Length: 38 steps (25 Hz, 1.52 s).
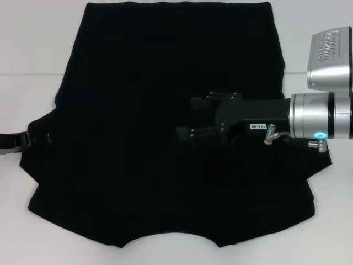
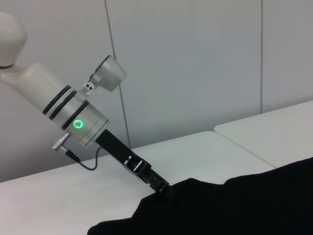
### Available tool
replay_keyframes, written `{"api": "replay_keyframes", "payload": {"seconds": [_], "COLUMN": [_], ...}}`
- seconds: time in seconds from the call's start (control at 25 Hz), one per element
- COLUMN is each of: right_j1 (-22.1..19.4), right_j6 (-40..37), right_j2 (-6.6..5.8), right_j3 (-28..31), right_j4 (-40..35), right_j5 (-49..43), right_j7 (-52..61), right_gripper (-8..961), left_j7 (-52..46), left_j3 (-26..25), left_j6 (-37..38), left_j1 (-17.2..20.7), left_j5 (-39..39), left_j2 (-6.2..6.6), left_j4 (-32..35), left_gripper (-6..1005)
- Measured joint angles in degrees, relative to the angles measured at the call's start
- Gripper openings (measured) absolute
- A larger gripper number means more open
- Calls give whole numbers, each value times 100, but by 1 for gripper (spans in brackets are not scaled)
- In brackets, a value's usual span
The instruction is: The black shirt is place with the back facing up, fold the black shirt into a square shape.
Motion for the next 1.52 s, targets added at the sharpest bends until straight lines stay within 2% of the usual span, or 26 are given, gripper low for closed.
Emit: {"api": "replay_keyframes", "payload": {"seconds": [0.56, 0.8, 1.12, 1.32, 1.52], "right_j1": [0, -15, -3, 0, -12], "right_j6": [7, 9, 9, 9, 9], "right_j2": [-9, -9, -9, -9, -15], "right_j3": [29, 38, 41, 40, 41], "right_j4": [-17, -45, -60, -62, -62], "right_j5": [7, 6, 6, 11, 105], "right_j7": [-9, -9, -17, -18, -94], "right_gripper": [926, 926, 926, 926, 926], "left_j7": [39, 41, 40, 27, 30], "left_j3": [69, 64, 63, 69, 72], "left_j6": [1, -56, -68, -75, -79], "left_j1": [4, 26, 46, 47, 32], "left_j5": [-1, -1, -1, -1, -1], "left_j2": [-6, -13, -32, -41, -41], "left_j4": [0, -1, -40, -44, -44], "left_gripper": [850, 627, 383, 148, 21]}}
